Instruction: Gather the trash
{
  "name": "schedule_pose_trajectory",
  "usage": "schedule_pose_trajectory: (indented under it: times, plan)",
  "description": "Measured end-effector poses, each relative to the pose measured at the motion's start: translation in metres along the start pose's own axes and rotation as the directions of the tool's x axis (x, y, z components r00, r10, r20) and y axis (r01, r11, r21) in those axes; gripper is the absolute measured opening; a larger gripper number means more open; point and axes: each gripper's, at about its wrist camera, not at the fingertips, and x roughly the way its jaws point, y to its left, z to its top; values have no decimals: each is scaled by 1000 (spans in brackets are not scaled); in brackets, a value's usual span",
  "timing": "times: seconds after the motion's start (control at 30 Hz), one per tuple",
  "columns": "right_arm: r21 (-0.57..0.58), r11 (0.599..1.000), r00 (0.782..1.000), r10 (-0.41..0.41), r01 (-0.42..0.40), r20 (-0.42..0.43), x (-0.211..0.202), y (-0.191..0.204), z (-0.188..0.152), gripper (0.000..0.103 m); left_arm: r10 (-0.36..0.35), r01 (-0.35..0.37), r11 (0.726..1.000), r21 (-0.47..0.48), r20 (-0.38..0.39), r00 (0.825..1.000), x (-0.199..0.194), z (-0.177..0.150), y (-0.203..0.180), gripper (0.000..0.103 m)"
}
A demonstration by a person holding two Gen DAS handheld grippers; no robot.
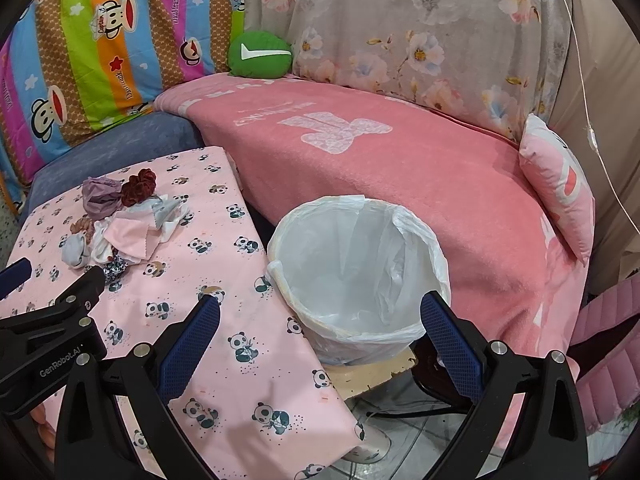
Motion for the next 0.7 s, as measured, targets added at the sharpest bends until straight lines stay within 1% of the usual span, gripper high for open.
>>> schedule_pose_trajectory:
  times: [0.7]
  plan:
    - [3,1000,1000,-16,16,3,-4,4,-1,98,-14,14,1000,4,13,1000,0,3,0,96]
